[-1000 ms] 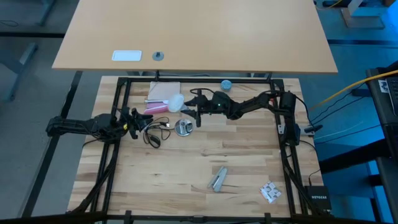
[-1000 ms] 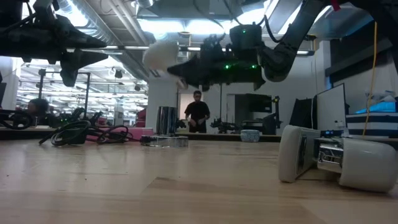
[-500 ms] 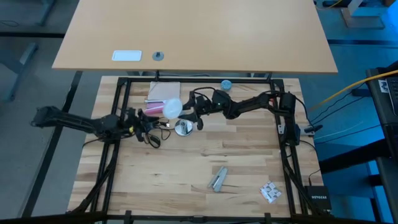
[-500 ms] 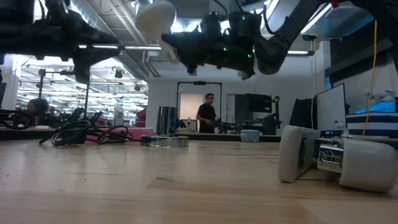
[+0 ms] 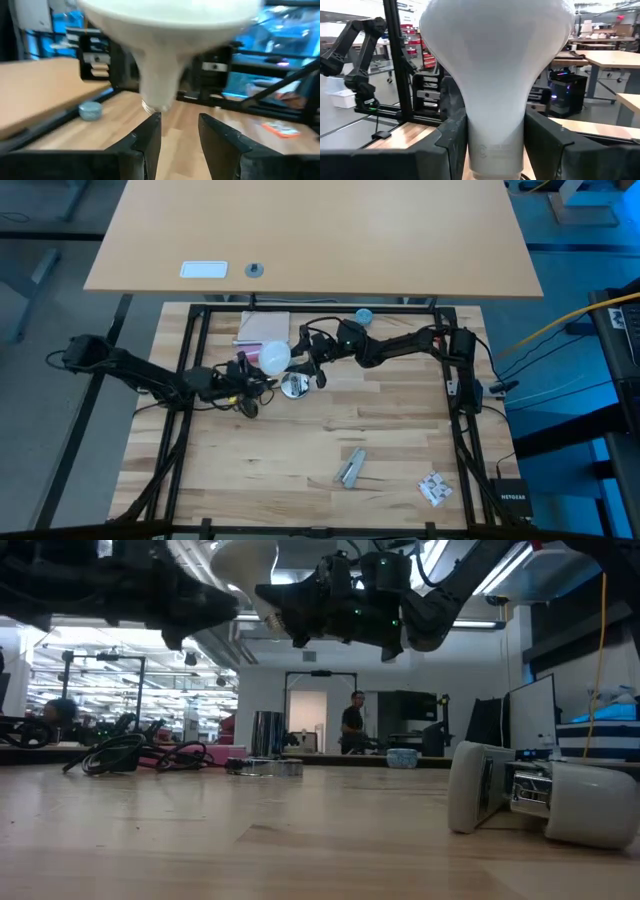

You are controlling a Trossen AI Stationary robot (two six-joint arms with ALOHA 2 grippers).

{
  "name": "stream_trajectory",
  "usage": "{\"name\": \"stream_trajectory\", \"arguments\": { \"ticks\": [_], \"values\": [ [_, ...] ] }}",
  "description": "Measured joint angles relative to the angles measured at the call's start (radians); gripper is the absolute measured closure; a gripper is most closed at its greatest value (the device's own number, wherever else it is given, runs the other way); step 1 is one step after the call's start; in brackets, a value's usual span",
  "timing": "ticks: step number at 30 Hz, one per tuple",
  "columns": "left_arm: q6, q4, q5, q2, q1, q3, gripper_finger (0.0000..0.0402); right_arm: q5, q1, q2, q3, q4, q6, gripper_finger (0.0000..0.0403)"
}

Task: Screw lightbulb
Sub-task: Insert the lightbulb into the lamp

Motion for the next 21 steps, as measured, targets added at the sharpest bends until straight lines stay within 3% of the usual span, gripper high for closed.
{"name": "stream_trajectory", "arguments": {
  "ticks": [7, 21],
  "values": [
    [0.034, 0.016, -0.021, 0.062, -0.001, 0.058, 0.0279, -0.029, 0.028, 0.000, 0.000, -0.016, -0.002, 0.0235],
    [0.044, 0.035, -0.011, 0.063, -0.035, 0.065, 0.0279, -0.049, 0.032, 0.000, 0.000, -0.032, -0.028, 0.0235]
  ]
}}
